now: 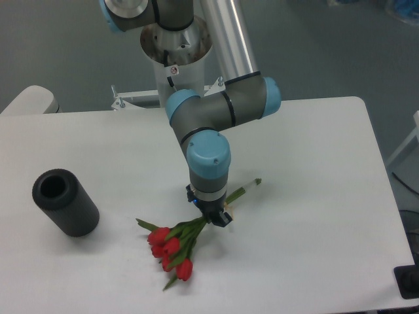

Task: Pick up the flowers from the table
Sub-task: 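Lift the held tulips and pull them away from the black vase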

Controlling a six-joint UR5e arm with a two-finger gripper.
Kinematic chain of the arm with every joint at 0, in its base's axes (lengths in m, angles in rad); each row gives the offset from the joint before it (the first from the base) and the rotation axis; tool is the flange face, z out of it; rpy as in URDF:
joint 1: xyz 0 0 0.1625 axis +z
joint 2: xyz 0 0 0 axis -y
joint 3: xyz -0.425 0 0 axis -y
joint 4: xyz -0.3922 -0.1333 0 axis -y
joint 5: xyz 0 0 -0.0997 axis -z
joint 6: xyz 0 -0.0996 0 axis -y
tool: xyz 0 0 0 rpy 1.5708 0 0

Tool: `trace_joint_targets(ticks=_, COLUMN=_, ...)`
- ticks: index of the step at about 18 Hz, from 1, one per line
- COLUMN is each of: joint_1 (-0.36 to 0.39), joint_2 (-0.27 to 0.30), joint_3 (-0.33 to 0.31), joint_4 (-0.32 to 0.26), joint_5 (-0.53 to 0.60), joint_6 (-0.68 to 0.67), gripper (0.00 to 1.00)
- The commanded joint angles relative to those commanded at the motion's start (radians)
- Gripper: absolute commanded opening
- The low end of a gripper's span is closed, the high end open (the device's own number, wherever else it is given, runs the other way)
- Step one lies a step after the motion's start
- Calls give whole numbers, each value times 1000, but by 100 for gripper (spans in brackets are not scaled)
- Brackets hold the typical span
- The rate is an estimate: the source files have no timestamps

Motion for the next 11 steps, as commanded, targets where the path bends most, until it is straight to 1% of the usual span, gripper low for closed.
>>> trace_joint_targets(ticks=1, joint_1=0, joint_2=-6, joint_3=31, joint_4=-32, joint_5=0, joint_6=0, gripper=11)
trace_joint_targets(ticks=3, joint_1=14, joint_2=-28, joint_3=101, joint_4=-118, joint_5=-2, joint_6=0, gripper=11)
trace_joint_targets(ticks=5, joint_1=15, joint_2=-55, joint_3=170, joint_4=-179, joint_5=-5, joint_6=0, gripper=11)
trace_joint_targets(ticks=7, joint_1=34, joint_2=-77, joint_3=216, joint_4=-195, joint_5=-21, joint_6=0, gripper=11)
trace_joint_targets(ticks=11, joint_1=58, joint_2=-106, joint_3=259, joint_4=-195, joint_5=-48, joint_6=3, gripper=11)
